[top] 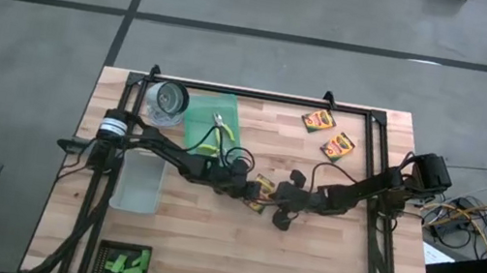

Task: Pick & Place School Supplies
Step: Put the yellow crayon box into the gray bin

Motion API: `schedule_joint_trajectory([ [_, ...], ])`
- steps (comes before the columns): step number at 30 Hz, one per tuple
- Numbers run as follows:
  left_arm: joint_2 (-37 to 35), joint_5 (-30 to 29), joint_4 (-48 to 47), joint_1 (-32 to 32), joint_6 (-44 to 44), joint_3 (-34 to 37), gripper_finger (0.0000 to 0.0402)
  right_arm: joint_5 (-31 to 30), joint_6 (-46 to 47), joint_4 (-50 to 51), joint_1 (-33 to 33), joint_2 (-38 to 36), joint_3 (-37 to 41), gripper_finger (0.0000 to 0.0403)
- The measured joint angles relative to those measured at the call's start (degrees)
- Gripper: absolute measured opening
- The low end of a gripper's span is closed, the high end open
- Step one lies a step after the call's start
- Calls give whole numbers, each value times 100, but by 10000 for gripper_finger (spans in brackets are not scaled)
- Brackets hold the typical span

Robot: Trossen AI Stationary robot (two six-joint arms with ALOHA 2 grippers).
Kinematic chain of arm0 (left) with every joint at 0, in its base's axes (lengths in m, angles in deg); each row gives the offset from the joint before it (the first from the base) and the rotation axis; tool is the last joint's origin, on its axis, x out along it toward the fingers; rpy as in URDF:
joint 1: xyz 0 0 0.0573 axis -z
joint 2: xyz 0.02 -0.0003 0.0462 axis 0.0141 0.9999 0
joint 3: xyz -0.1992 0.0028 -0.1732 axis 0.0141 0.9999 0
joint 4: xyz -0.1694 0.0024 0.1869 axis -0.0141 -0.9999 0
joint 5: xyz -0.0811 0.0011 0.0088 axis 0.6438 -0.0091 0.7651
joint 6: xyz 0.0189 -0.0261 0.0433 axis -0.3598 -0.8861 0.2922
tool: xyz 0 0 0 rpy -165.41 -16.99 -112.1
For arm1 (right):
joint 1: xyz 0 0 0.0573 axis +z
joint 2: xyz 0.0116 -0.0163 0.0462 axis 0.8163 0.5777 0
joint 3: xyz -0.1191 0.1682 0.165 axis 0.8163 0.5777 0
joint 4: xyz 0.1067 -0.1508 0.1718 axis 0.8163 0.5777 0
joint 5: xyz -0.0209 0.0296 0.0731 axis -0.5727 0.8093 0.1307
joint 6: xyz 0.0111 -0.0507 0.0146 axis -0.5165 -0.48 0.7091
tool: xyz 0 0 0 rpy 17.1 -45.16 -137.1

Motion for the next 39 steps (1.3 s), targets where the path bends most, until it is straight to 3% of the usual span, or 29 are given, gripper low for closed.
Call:
schedule_joint_trajectory([
  [24, 11, 37, 0, 2, 45, -56, 147, -7, 17, -2, 2, -13, 16, 8],
  [39, 4, 35, 27, 2, 30, -60, 46, -9, 17, -4, 0, -13, 18, 8],
])
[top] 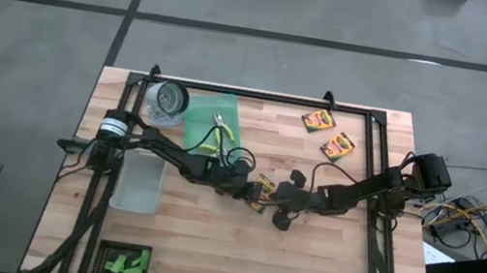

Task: Pick & Place School Supplies
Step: Put the yellow crayon box into the gray bin

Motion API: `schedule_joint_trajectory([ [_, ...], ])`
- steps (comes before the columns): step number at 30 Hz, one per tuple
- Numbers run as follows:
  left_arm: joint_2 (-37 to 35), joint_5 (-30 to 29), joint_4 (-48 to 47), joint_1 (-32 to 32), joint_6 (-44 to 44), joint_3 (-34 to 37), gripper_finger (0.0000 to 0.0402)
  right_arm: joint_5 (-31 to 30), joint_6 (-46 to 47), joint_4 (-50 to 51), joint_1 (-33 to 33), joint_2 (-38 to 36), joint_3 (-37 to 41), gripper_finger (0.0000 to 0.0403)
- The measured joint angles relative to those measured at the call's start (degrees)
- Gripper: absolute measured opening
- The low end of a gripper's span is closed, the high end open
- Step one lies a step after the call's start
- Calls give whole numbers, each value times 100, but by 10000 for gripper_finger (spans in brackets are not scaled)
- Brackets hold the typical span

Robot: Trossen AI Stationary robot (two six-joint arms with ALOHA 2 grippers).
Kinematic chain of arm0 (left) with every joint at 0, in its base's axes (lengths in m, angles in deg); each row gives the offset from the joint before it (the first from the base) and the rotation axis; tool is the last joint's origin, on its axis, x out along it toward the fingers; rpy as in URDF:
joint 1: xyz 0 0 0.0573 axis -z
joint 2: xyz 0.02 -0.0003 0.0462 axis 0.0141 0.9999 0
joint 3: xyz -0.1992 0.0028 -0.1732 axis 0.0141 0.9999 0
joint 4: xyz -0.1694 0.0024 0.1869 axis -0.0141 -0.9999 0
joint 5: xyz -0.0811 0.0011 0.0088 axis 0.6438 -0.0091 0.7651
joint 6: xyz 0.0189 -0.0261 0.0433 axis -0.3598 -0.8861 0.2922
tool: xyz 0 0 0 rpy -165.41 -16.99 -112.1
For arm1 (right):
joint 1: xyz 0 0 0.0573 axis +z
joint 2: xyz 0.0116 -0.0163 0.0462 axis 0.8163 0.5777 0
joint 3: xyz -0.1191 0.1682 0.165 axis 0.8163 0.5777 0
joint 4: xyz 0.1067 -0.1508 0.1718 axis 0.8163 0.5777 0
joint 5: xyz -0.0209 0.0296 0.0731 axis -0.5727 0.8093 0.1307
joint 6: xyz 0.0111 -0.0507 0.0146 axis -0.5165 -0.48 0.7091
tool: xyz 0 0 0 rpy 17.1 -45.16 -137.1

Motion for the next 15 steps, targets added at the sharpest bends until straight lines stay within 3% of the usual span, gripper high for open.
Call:
schedule_joint_trajectory([
  [12, 0, -2, -21, 0, -69, 0, 47, -167, -46, 36, 20, -190, -66, 8],
  [15, 0, -5, -30, 0, -93, 0, 47, -356, -47, 508, 17, -465, -141, 8],
])
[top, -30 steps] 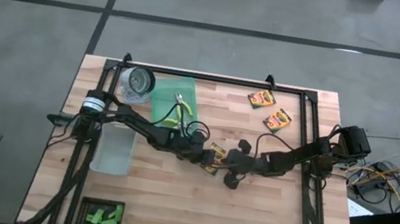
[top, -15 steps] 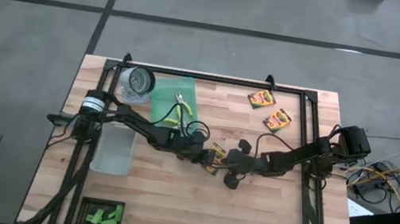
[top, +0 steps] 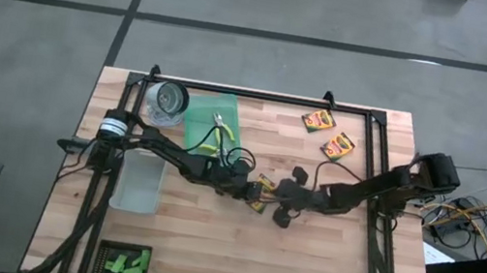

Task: Pick & Place School Supplies
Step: Put the yellow crayon box into the gray bin

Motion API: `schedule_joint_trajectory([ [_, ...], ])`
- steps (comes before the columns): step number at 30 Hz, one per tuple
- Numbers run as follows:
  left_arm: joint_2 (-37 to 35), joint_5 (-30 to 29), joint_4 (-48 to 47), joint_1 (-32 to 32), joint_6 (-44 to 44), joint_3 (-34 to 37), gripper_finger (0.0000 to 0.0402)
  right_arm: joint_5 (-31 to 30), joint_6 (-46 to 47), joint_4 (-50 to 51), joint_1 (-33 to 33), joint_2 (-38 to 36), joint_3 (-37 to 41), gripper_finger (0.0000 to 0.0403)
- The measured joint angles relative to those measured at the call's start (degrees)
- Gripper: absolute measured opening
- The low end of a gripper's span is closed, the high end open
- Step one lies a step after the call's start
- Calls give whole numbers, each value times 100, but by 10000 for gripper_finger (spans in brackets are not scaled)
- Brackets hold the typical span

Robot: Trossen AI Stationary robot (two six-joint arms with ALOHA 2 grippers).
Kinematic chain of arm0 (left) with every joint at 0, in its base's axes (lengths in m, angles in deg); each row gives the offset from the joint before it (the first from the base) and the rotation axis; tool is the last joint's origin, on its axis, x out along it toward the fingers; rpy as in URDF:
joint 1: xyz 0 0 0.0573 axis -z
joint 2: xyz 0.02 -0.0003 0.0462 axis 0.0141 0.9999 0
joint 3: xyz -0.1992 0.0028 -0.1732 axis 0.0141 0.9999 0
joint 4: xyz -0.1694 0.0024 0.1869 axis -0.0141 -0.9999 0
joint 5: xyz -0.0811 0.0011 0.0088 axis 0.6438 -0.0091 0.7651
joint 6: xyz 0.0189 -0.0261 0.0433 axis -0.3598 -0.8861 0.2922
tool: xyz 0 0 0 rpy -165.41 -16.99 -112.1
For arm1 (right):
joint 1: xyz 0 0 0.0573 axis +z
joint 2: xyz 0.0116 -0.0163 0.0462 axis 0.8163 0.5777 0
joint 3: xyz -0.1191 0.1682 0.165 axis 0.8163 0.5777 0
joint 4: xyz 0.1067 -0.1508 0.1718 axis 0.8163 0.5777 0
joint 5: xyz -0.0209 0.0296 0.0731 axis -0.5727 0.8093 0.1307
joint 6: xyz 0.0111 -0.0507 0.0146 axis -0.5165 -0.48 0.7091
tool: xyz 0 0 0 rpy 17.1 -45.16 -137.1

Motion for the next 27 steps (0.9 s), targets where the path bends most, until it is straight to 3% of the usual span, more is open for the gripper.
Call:
schedule_joint_trajectory([
  [5, 0, -2, -10, -2, -10, 0, 47, -98, -26, 1150, 1, -754, -73, 8],
  [11, 0, -2, -6, -18, -10, 0, 47, -105, -514, 1705, 2, -2013, -11, 8],
  [27, 0, -4, 47, -37, -19, -26, 47, -103, -781, 1801, 0, -5222, 992, 8],
])
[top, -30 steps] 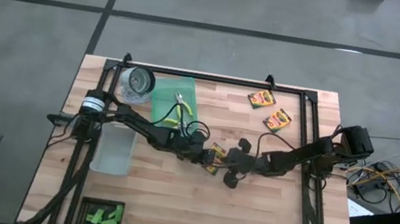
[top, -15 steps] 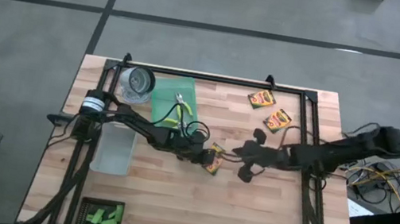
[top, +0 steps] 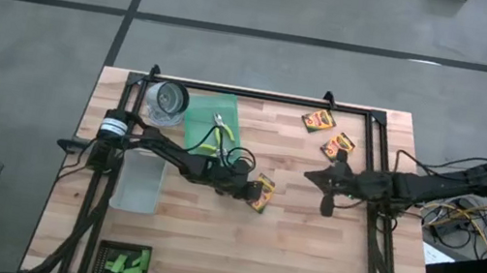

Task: Pick & Place School Supplies
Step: Put the yellow crayon box into the gray bin

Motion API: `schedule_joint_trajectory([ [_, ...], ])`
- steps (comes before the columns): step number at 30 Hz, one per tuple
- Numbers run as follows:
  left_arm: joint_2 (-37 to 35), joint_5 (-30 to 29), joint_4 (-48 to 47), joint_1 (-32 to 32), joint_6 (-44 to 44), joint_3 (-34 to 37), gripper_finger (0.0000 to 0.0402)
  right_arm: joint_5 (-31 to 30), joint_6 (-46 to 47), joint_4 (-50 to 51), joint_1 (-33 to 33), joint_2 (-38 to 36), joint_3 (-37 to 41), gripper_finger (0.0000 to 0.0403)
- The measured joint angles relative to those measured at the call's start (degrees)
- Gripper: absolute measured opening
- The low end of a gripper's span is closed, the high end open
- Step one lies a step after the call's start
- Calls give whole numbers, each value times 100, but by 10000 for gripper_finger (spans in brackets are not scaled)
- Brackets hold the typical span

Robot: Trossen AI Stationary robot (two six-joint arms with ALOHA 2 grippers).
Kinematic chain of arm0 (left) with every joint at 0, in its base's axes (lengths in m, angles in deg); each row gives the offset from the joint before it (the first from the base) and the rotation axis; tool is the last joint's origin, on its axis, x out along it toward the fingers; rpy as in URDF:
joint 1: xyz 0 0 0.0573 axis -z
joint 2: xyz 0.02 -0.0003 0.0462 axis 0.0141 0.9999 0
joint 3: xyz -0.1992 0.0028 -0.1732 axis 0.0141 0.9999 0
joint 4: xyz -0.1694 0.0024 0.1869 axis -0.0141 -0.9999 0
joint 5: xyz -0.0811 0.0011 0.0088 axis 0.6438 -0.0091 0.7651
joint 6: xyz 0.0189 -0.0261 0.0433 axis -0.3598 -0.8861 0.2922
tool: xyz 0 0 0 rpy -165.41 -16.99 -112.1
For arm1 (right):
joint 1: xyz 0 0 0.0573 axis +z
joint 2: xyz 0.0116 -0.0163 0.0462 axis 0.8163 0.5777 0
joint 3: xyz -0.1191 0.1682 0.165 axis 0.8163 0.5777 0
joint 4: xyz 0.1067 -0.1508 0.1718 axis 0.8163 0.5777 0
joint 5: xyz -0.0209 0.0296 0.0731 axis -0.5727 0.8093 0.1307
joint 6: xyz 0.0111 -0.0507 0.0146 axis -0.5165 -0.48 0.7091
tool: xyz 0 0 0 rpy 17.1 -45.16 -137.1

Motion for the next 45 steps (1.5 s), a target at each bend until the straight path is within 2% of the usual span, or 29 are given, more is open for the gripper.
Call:
schedule_joint_trajectory([
  [8, 0, -7, 0, -2, -4, -24, 47, -2, -241, 16, -2, -1312, 741, 8],
  [15, 0, -8, 96, -2, 34, -24, 47, -8, -237, 136, -2, -2102, 1057, 8],
  [25, -432, -334, 322, -32, 330, -39, 47, -72, -270, 750, -4, -2195, 807, 8],
  [32, -1246, -447, 170, -179, 790, -39, 47, -170, -262, 915, -7, -2125, 727, 8],
  [37, -2235, -832, -903, -188, 1210, -39, 43, -171, -242, 958, -7, -2125, 727, 8],
  [41, -3154, -1544, -2295, -72, 1127, -39, 42, -172, -242, 963, -7, -2125, 727, 8],
  [45, -3954, -2590, -3549, 277, 625, -39, 42, -182, -242, 965, -7, -2123, 729, 8],
])
